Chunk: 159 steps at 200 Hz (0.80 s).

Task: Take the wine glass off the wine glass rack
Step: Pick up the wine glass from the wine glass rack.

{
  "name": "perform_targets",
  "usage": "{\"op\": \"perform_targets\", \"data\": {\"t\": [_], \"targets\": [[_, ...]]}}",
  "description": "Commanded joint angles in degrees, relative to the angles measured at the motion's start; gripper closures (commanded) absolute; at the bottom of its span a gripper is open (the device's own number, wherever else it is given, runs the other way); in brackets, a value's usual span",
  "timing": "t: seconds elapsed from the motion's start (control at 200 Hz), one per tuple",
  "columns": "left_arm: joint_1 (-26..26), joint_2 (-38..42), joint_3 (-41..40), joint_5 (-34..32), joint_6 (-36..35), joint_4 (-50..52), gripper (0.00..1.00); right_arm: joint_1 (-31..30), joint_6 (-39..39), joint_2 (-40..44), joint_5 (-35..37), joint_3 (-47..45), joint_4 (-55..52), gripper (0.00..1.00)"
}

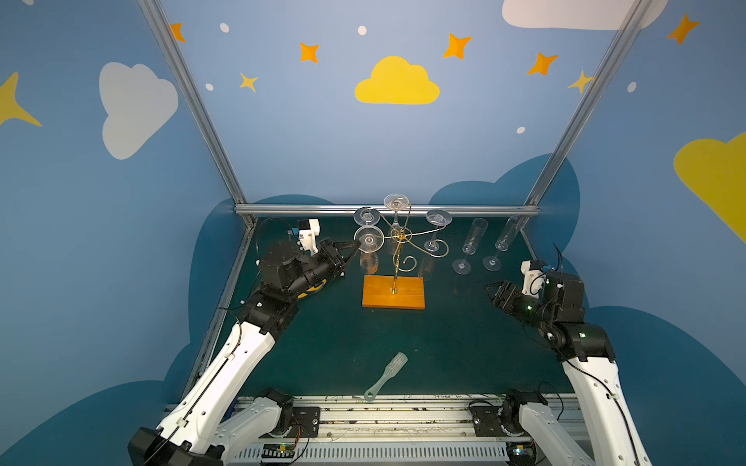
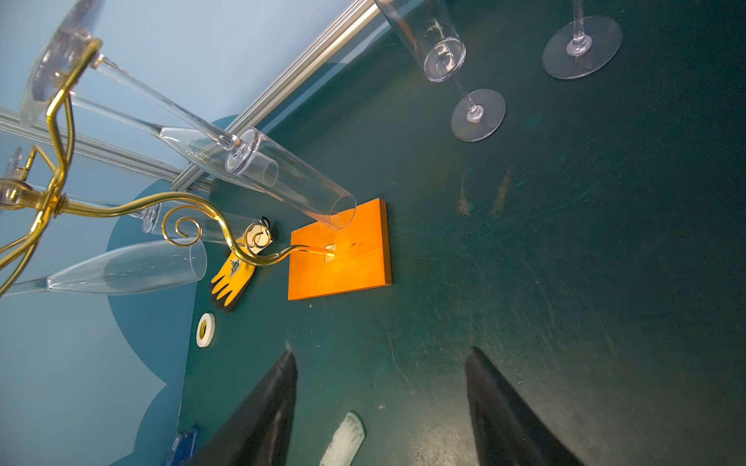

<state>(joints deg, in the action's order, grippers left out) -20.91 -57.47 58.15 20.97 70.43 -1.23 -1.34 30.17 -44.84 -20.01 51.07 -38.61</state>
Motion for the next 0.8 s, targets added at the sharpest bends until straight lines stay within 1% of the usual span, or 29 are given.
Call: {"op": "perform_targets", "data": {"t": [0.0,0.205,0.466,0.791], "targets": [[0.0,2.5,0.1,-2.1,-1.8,0.5,0.97,-0.3,-0.2,1.0,-0.1,-0.4,-1.6,0.35],[0.3,3.2,0.5,-3.4,-2.9,2.4,0.97,-0.3,0.1,1.0,-0.2,-0.5,-1.7,0.35],[0.8,1.1,1.9,-4.2,-2.8,2.6,0.97,-0.3,0.3,1.1,-0.1,-0.3,-2.3,0.35],[0.9,-3.6,4.9,-1.5,-2.3,1.6,0.97,-0.3,-0.1,1.1,0.2,0.3,-3.1,0.35]]}}
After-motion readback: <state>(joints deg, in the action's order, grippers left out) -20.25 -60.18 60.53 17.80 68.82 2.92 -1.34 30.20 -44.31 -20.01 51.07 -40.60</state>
